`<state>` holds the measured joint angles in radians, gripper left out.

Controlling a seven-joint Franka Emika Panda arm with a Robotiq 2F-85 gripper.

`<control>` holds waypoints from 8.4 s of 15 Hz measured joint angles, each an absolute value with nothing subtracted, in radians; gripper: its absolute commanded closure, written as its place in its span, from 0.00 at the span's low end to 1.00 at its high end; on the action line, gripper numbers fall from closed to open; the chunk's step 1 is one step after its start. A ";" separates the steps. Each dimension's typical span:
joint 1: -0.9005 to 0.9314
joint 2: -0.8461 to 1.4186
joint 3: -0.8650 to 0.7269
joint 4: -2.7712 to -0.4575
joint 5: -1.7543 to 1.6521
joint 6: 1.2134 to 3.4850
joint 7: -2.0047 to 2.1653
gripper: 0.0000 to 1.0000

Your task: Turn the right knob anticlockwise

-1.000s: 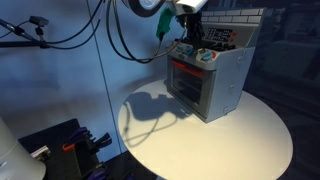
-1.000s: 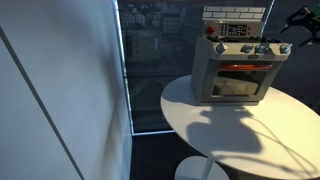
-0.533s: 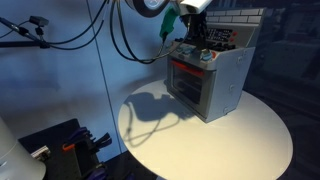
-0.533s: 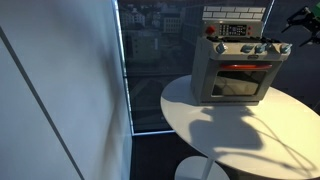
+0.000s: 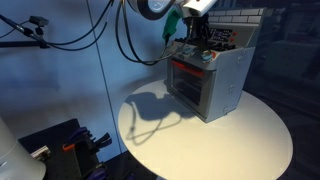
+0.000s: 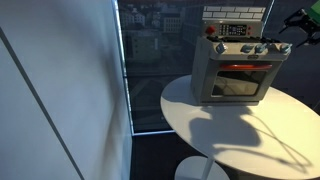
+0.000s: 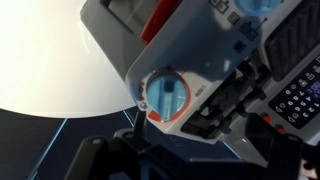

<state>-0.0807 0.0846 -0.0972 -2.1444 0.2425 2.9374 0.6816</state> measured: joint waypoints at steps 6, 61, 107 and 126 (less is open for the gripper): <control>-0.077 0.103 -0.097 -2.142 0.243 2.972 0.684 0.00; 0.002 0.118 -0.216 -2.147 -0.246 2.955 0.892 0.90; -0.066 -0.302 -0.080 -2.192 -0.109 2.031 0.426 0.00; -0.075 -0.323 -0.077 -2.096 -0.003 1.643 0.385 0.00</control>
